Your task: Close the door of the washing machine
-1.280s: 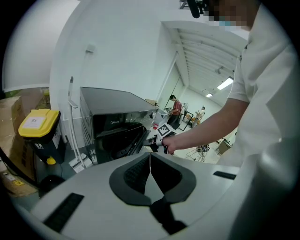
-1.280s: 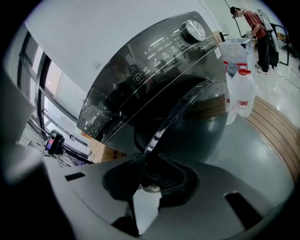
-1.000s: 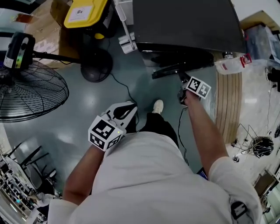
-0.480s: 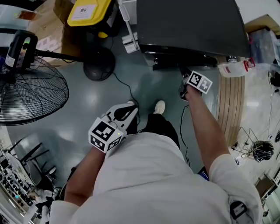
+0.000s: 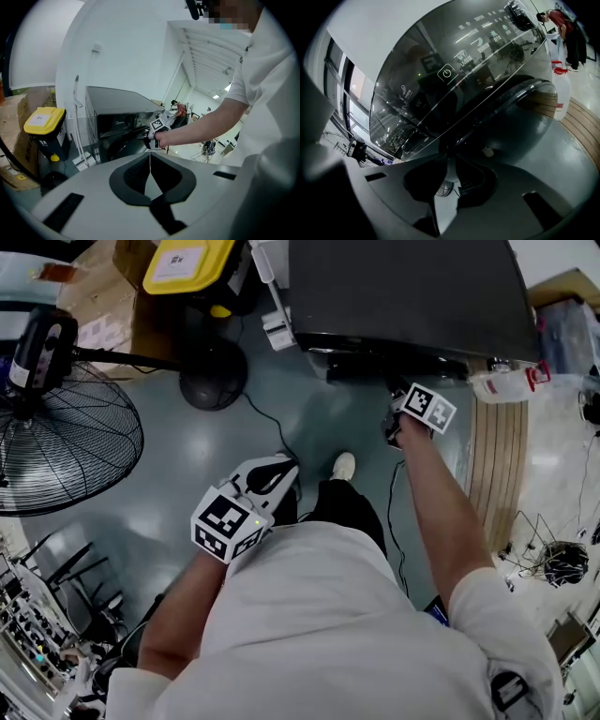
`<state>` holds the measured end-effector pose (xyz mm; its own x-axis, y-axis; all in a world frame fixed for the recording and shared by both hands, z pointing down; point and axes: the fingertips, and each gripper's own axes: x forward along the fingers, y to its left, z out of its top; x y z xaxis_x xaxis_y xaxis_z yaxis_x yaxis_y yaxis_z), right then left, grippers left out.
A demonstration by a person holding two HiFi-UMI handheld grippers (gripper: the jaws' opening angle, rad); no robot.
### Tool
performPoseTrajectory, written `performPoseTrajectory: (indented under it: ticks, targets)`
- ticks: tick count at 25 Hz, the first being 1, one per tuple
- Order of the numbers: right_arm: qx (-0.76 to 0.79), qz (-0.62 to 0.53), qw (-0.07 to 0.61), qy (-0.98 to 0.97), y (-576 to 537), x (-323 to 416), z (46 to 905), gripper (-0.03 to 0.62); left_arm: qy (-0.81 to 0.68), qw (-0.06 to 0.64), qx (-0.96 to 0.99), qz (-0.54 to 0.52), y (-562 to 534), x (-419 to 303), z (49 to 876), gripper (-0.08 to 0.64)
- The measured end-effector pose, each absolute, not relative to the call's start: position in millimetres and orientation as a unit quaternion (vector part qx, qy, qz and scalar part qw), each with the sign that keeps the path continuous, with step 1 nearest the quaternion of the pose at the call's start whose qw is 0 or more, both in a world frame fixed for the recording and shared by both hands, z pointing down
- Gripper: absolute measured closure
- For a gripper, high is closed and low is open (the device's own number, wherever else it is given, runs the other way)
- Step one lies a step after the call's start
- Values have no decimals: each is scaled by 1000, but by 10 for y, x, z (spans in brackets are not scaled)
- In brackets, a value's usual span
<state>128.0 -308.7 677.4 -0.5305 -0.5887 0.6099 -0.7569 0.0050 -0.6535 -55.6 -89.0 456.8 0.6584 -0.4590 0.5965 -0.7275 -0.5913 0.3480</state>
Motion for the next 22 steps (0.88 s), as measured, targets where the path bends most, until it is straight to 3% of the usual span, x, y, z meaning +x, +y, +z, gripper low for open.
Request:
performPoseTrajectory:
  ticks: [8, 22]
  targets:
    - [472, 517, 75, -710, -3089, 1263, 6771, 525, -339, 288, 866, 228, -951, -489, 4542, 540]
    - [461, 445, 169, -749, -2564, 1191, 6553, 541, -295, 264, 893, 216, -872, -593, 4415, 540]
